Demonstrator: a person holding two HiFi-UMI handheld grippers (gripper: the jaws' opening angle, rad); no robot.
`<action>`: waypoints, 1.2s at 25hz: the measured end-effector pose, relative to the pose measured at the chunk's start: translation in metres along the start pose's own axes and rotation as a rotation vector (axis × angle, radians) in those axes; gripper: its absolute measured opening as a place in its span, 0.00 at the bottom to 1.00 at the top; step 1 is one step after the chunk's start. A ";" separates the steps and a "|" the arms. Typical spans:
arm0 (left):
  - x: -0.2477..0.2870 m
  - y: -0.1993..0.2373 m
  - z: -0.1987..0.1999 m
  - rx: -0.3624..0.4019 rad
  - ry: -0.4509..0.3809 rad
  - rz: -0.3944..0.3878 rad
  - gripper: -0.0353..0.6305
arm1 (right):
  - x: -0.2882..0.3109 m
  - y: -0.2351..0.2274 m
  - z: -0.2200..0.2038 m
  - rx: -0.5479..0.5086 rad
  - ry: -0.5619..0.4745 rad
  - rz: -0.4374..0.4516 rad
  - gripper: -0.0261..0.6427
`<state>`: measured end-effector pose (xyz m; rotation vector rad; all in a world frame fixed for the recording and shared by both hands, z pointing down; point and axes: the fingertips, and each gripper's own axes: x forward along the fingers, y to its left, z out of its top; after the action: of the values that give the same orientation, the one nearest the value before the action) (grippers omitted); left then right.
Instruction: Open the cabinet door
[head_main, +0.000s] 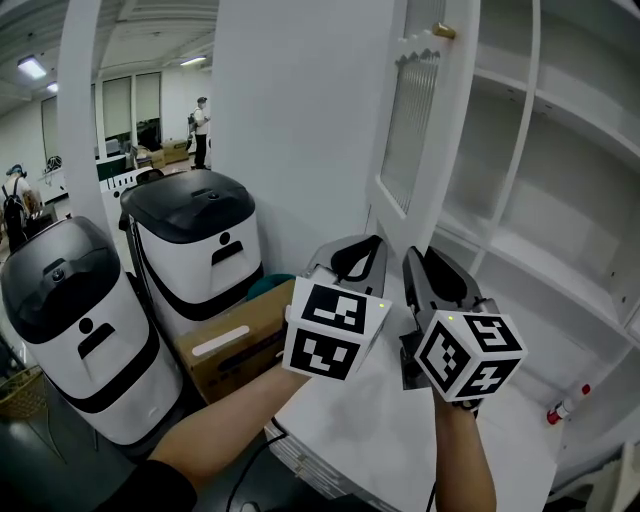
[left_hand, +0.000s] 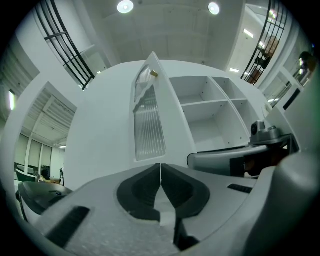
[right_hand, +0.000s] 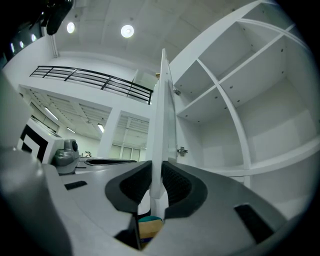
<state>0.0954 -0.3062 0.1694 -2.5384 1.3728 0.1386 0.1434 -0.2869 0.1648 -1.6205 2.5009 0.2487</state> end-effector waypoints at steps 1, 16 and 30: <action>-0.002 0.002 0.000 0.001 0.000 -0.003 0.08 | 0.001 0.003 0.000 0.000 -0.001 -0.001 0.14; -0.031 0.037 0.000 -0.001 -0.005 -0.016 0.07 | 0.019 0.050 -0.002 -0.009 0.007 -0.030 0.15; -0.049 0.072 -0.002 -0.015 -0.013 -0.019 0.07 | 0.044 0.088 -0.006 -0.021 0.019 -0.025 0.17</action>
<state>0.0079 -0.3052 0.1690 -2.5573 1.3468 0.1621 0.0448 -0.2920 0.1658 -1.6689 2.4979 0.2592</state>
